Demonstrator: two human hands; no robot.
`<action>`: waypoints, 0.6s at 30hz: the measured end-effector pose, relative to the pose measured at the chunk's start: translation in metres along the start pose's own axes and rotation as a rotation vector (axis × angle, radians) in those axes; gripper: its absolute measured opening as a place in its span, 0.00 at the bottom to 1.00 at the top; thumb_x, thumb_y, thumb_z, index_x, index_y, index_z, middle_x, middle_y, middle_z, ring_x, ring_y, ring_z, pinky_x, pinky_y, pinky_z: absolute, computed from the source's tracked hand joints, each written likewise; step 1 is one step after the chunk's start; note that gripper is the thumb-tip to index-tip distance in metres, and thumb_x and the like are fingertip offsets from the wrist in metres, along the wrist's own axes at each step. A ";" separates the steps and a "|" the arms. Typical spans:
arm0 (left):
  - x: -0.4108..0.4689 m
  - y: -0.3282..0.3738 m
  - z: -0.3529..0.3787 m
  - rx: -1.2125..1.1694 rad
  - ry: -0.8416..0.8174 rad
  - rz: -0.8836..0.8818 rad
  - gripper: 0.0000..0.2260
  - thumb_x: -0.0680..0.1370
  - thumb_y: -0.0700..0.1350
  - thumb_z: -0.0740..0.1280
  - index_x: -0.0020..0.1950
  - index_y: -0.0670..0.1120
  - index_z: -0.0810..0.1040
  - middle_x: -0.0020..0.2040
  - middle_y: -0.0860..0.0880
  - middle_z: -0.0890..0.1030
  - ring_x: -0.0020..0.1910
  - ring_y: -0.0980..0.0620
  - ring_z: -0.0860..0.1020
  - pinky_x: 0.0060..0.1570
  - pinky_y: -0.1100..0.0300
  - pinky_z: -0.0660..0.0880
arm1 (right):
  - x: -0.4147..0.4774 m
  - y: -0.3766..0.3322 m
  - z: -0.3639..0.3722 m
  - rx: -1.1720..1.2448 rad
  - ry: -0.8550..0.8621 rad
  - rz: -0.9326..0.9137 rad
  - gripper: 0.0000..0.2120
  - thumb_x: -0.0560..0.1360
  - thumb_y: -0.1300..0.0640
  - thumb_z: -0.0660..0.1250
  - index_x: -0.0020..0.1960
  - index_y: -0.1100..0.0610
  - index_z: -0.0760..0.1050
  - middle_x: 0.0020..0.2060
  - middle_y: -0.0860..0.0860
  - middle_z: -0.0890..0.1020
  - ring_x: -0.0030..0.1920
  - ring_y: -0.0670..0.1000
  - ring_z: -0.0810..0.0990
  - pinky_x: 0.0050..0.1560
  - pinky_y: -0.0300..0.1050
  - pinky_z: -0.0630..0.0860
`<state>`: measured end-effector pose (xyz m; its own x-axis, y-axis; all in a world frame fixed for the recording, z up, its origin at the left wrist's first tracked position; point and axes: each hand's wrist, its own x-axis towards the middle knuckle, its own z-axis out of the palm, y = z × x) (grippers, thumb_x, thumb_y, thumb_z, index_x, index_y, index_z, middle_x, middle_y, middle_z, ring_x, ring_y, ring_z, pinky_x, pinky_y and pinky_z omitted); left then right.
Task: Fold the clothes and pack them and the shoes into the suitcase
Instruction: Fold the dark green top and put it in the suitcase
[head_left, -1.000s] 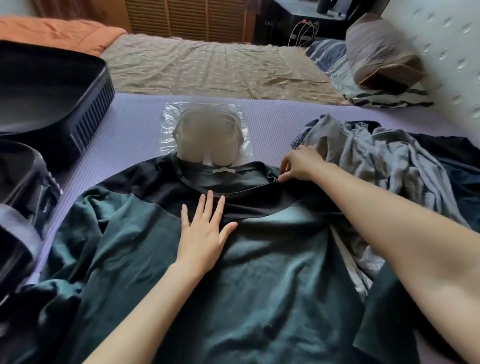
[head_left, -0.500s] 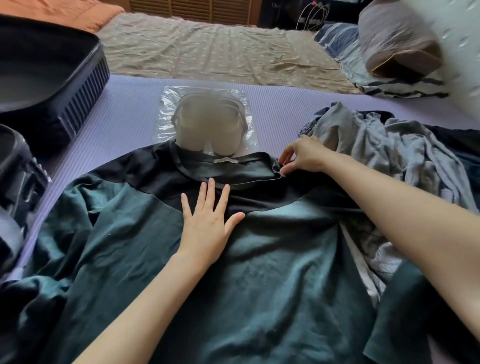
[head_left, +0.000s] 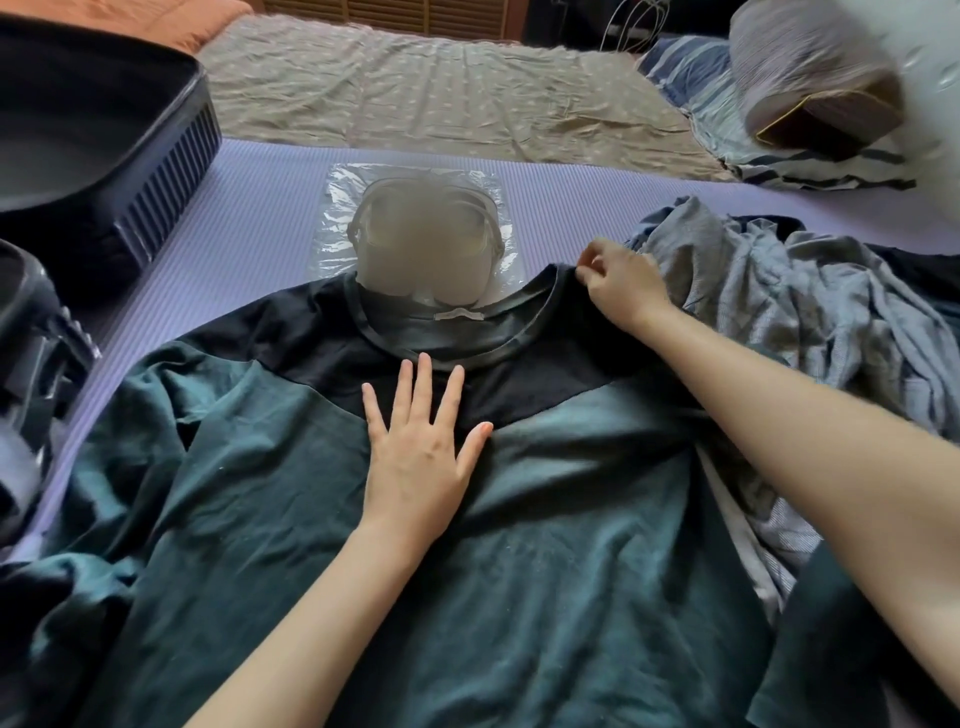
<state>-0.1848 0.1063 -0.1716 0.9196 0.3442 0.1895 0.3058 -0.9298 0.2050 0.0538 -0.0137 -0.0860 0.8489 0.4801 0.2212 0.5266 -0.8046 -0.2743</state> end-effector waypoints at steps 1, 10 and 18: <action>0.000 0.000 -0.001 -0.009 -0.017 -0.005 0.32 0.77 0.64 0.44 0.75 0.47 0.62 0.75 0.39 0.60 0.75 0.43 0.58 0.70 0.38 0.50 | 0.006 -0.001 -0.004 0.028 -0.014 0.054 0.09 0.79 0.56 0.60 0.56 0.58 0.74 0.53 0.58 0.81 0.57 0.60 0.76 0.62 0.51 0.65; 0.053 -0.040 -0.032 -0.050 0.022 -0.157 0.27 0.81 0.58 0.51 0.76 0.45 0.56 0.77 0.40 0.52 0.76 0.45 0.46 0.72 0.44 0.43 | 0.015 -0.005 0.019 -0.218 -0.188 0.094 0.14 0.80 0.52 0.59 0.60 0.60 0.72 0.57 0.60 0.78 0.60 0.61 0.74 0.63 0.50 0.64; 0.117 -0.120 -0.055 -0.183 0.156 -0.270 0.16 0.80 0.46 0.61 0.66 0.42 0.72 0.60 0.38 0.77 0.63 0.39 0.71 0.64 0.47 0.62 | 0.017 0.008 0.013 0.080 -0.257 0.113 0.15 0.74 0.46 0.69 0.55 0.54 0.80 0.56 0.53 0.81 0.62 0.55 0.74 0.70 0.50 0.56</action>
<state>-0.1279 0.2652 -0.1214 0.7587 0.6029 0.2466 0.4701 -0.7689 0.4334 0.0732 -0.0078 -0.0968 0.8809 0.4699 -0.0570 0.4211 -0.8329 -0.3592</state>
